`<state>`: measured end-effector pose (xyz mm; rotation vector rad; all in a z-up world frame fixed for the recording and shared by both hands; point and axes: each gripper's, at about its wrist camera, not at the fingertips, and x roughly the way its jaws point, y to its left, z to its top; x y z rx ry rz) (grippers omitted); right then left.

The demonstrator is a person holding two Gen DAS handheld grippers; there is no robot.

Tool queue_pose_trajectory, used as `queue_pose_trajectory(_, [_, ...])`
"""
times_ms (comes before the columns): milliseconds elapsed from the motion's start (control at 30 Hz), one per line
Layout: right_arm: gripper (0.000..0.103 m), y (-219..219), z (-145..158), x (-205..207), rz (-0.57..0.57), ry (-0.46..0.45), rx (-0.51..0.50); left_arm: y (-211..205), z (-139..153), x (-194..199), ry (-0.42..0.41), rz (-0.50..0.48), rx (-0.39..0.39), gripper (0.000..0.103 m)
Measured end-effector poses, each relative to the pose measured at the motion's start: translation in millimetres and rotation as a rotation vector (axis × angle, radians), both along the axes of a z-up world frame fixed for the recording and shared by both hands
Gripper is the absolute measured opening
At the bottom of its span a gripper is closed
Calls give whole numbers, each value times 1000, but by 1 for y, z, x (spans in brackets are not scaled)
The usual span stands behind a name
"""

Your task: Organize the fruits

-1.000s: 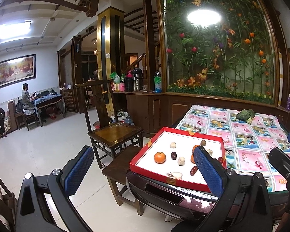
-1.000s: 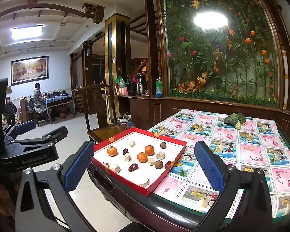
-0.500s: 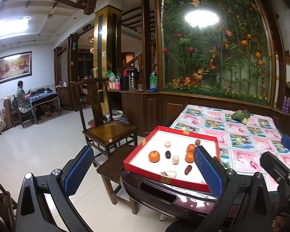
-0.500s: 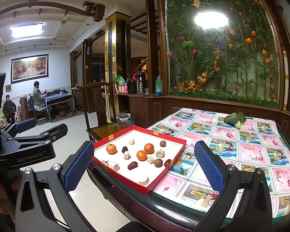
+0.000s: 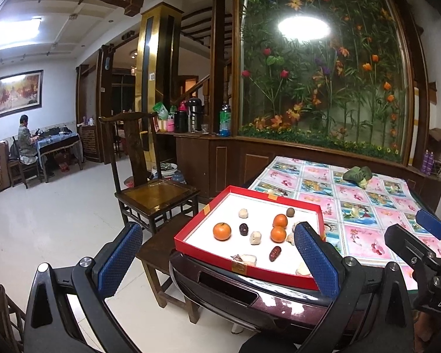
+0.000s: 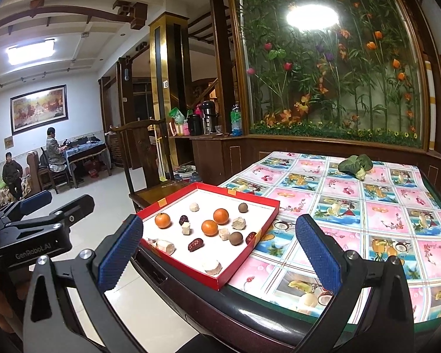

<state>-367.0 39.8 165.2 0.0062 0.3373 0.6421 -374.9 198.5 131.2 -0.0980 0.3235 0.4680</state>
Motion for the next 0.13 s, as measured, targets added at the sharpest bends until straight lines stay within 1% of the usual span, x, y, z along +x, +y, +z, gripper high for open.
queue_pose_trajectory(133, [103, -1, -1, 2, -9, -5, -10, 1, -3, 4, 4, -6, -18, 103])
